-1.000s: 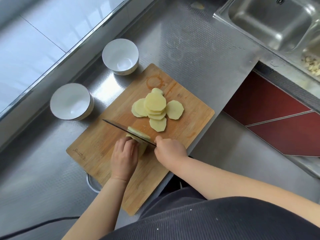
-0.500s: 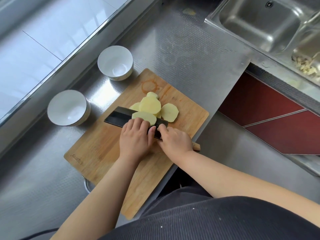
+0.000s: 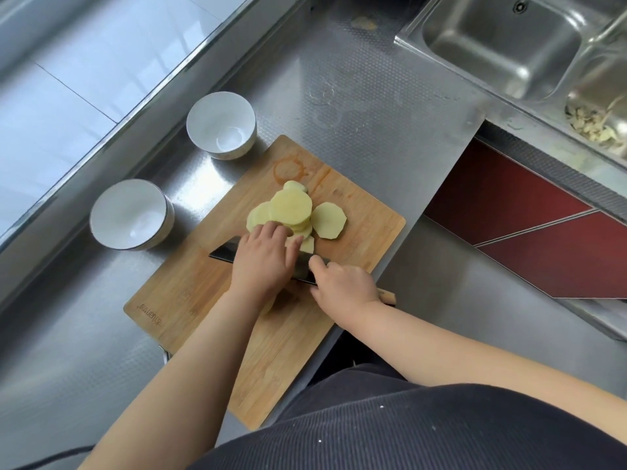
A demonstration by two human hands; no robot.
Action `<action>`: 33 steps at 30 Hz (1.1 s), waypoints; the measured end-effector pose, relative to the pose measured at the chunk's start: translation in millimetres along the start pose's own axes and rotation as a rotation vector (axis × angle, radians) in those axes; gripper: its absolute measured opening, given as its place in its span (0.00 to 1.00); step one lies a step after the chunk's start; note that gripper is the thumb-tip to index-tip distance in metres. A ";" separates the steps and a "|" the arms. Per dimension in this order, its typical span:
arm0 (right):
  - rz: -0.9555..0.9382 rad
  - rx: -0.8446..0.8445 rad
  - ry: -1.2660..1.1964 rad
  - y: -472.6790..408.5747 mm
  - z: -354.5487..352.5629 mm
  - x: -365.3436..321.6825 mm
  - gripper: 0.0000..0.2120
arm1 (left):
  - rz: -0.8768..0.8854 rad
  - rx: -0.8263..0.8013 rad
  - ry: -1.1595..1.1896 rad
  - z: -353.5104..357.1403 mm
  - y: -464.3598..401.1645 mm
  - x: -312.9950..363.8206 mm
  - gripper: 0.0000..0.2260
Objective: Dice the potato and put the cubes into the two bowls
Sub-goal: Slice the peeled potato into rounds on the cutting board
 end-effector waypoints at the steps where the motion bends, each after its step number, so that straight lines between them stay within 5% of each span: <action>1: 0.007 -0.018 -0.035 1.0 0.5 -1.2 0.13 | -0.016 0.107 0.051 -4.8 4.5 -2.8 0.23; 4: 0.062 -0.061 -0.189 2.8 -0.1 -5.8 0.13 | -0.089 0.497 0.216 -14.0 30.9 -16.7 0.12; 6: 0.099 -0.070 -0.288 2.0 -0.7 -8.8 0.13 | -0.082 0.606 0.255 -6.8 52.7 -27.5 0.07; 16: -0.057 -0.054 -0.217 13.9 -11.5 -41.6 0.13 | -0.125 0.301 0.229 43.0 105.0 -49.4 0.14; 21: -0.057 -0.033 -0.189 18.5 -13.3 -43.7 0.13 | -0.131 0.276 0.246 40.0 102.0 -47.8 0.09; 26: -0.078 -0.030 -0.159 20.8 -12.2 -48.2 0.12 | -0.151 0.235 0.255 40.4 100.6 -50.9 0.18; 33: -0.061 -0.043 -0.138 19.8 -14.9 -49.1 0.12 | -0.123 0.275 0.262 42.6 99.8 -51.6 0.12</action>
Point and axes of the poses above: each hand's wrist, its own y-axis away from the middle knuckle, its own z-axis out of the palm, x = y × z, the point moved 2 cm from there along -y, towards the middle knuckle, and after that the axes turned 2 degrees about x, right-handed, at the moved point
